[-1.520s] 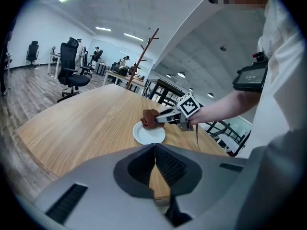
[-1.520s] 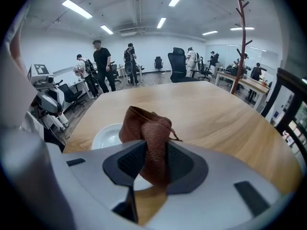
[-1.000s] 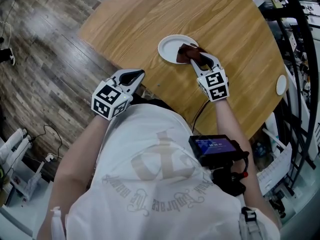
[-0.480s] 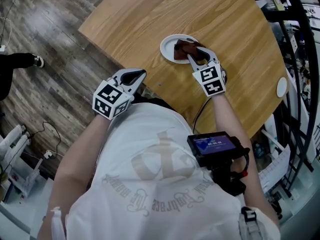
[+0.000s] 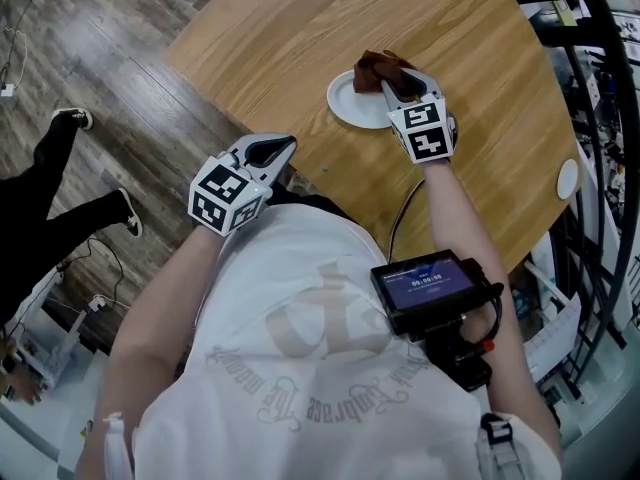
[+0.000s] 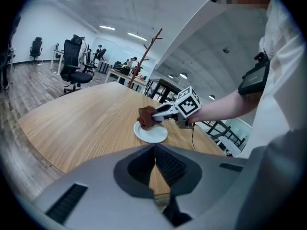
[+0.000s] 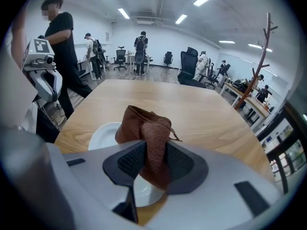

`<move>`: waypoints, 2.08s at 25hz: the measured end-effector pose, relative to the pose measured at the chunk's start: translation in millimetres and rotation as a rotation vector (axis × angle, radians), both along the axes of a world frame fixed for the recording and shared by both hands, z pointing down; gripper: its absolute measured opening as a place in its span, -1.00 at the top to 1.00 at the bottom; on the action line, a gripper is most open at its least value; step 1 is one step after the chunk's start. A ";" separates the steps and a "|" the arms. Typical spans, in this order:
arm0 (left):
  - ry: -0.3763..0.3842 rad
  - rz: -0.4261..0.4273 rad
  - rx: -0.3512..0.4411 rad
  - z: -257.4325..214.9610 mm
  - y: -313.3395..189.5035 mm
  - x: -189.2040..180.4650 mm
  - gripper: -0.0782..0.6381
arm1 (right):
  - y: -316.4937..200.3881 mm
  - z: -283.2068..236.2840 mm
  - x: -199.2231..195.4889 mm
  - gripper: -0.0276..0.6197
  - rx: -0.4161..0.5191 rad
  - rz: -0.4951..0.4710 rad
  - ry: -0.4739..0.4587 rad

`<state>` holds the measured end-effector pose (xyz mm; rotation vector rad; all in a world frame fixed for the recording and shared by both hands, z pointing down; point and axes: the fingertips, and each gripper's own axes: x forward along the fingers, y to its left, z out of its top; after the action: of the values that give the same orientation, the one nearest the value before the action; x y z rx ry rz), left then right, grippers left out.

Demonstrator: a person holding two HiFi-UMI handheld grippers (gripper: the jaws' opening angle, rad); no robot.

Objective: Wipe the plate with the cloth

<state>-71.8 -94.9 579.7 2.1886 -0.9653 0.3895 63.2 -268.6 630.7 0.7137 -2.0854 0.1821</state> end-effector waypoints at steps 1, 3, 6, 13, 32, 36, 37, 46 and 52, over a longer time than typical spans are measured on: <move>0.001 0.002 0.000 0.0 -0.2 -0.4 0.74 | 2.4 1.2 -0.3 0.52 -0.003 -0.001 0.002; 0.000 0.008 0.001 0.2 -0.1 -1.4 0.74 | 11.9 0.7 -3.4 0.52 -0.012 -0.011 -0.003; 0.000 0.016 0.001 0.0 0.2 -0.1 0.74 | 31.4 0.3 -6.1 0.52 -0.024 -0.040 -0.011; 0.001 0.041 0.009 -0.7 2.9 10.4 0.75 | 81.6 -0.2 1.8 0.52 -0.057 -0.091 -0.009; -0.002 -0.014 -0.012 3.8 7.9 -2.4 0.75 | 37.9 0.9 -23.6 0.52 -0.026 -0.083 0.029; 0.003 -0.018 -0.013 3.5 5.4 -1.2 0.75 | 19.5 -5.7 -28.4 0.52 0.017 -0.025 0.031; 0.004 -0.018 -0.014 3.9 5.1 -0.7 0.75 | 17.1 -7.0 -30.6 0.52 0.020 -0.012 0.022; 0.006 -0.006 -0.013 4.8 7.6 -4.9 0.74 | 50.1 -6.5 -58.2 0.52 -0.077 -0.069 -0.077; 0.006 0.012 -0.007 5.4 6.7 -2.8 0.74 | 80.5 -5.0 -62.5 0.52 -0.102 -0.191 -0.088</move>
<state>-74.6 -88.2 585.1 2.1885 -0.9466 0.3911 0.7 -188.1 625.6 0.4489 -2.1972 0.2146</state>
